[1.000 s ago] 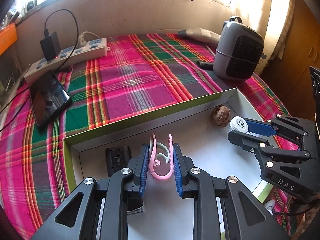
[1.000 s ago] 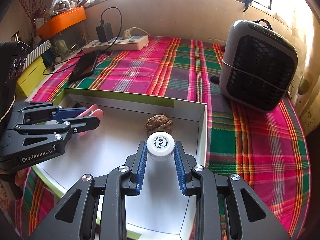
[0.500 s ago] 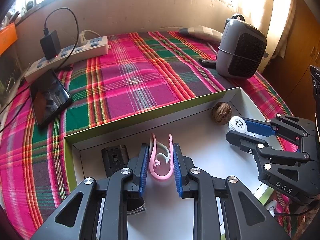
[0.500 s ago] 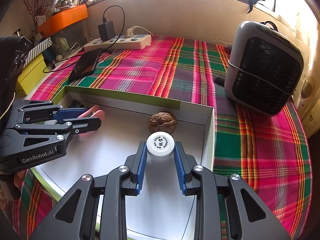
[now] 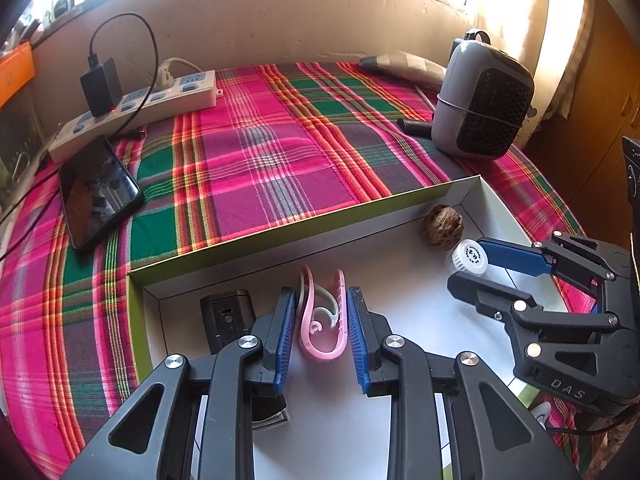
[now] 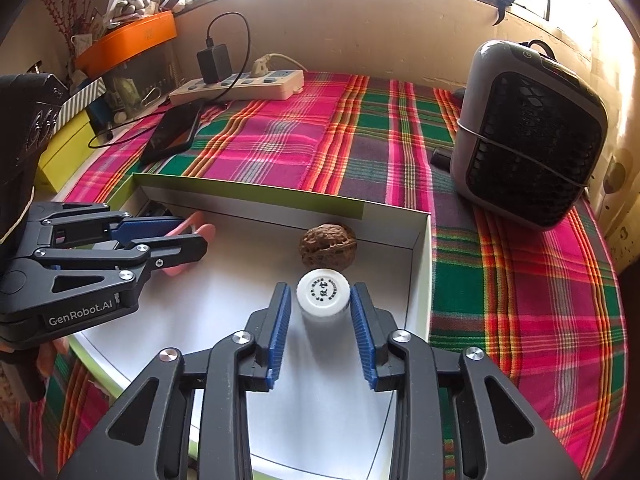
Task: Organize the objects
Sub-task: 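Lower the white jar into the box and open the right gripper while the left gripper holds the pink hook, then open the left gripper to drop the pink ear hook into the box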
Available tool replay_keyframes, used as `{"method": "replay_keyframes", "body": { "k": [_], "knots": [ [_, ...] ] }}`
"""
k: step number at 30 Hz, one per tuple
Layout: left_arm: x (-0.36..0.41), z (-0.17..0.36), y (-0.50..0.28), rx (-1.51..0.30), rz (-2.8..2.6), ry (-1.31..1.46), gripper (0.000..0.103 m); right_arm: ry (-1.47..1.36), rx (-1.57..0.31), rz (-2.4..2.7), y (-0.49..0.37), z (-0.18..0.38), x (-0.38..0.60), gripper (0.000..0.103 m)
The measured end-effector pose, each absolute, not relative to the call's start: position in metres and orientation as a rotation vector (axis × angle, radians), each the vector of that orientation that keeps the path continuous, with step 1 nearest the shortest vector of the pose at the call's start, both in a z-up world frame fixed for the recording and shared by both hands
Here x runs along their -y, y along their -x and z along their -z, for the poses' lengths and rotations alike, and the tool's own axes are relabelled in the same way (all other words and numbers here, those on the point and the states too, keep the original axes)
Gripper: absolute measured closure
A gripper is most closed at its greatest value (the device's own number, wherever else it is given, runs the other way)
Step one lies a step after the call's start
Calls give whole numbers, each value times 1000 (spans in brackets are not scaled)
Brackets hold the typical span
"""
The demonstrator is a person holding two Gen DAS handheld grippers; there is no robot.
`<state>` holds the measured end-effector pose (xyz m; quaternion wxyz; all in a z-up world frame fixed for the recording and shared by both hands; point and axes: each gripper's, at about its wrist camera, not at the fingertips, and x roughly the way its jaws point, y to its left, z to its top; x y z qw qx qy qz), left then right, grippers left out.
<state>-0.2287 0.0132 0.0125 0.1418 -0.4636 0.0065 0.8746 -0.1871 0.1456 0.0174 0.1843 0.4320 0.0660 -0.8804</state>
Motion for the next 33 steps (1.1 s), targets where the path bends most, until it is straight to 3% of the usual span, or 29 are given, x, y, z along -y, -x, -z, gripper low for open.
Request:
{"method": "replay_keyframes", "body": {
  "k": [13,16,33],
  "knots": [
    [-6,-25,212,33,-2548,1297,72,-1207,-115,2504,178,-23,-154,61],
    [-4,-31,204,31,-2559,1275,72,-1198,-90,2510,173,-27,-158,54],
    [2,-52,140,53,-2599,1170,72,-1112,-50,2558,123,-47,-172,54]
  ]
}}
